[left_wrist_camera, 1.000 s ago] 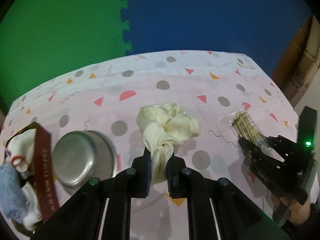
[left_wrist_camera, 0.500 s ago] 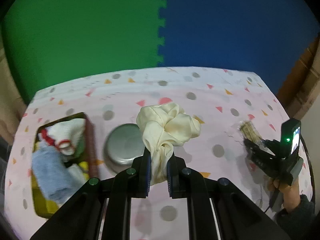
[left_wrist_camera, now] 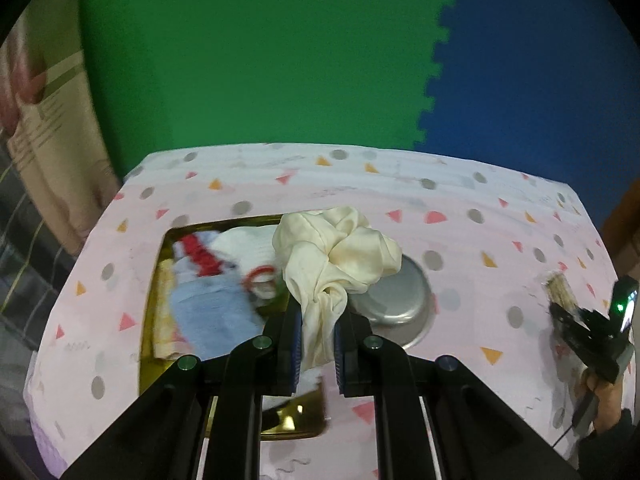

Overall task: Organize soft objects
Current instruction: 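Carry the cream scrunchie into the tin tray and open the left gripper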

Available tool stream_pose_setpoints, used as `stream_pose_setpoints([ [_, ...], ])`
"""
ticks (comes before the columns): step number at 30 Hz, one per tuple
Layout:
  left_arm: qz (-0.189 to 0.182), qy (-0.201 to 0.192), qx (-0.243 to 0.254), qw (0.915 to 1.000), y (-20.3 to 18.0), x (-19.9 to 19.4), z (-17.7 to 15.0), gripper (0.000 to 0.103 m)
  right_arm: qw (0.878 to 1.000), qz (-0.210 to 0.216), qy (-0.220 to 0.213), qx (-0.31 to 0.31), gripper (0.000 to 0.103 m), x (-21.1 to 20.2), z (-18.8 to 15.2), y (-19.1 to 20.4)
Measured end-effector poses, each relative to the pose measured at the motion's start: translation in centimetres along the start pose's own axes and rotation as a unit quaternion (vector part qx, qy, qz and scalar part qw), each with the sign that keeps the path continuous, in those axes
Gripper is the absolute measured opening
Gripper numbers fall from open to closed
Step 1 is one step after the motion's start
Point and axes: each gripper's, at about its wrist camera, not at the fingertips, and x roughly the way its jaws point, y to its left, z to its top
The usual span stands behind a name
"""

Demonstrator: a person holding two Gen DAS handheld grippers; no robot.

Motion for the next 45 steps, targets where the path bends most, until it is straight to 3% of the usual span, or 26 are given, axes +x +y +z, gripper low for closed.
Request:
stream_pose_setpoints([
  [15, 0.059, 0.001, -0.073, 0.9956, 8.0, 0.7, -0.3, 0.011, 1.0, -0.001, 0.0, 0.0, 0.034, 0.0, 0.0, 0.1],
  [25, 0.1, 0.028, -0.124, 0.9868, 12.2, 3.4, -2.1, 0.012, 1.0, -0.003, 0.0, -0.001, 0.034, 0.0, 0.0, 0.1],
  [31, 0.102, 0.058, -0.117, 0.9862, 12.6, 6.2, -2.9, 0.012, 1.0, -0.006, 0.0, -0.003, 0.034, -0.1, 0.0, 0.2],
  [45, 0.116, 0.072, -0.089, 0.9867, 12.0, 8.1, -3.4, 0.02, 1.0, -0.008, 0.0, -0.005, 0.034, -0.2, 0.0, 0.3],
])
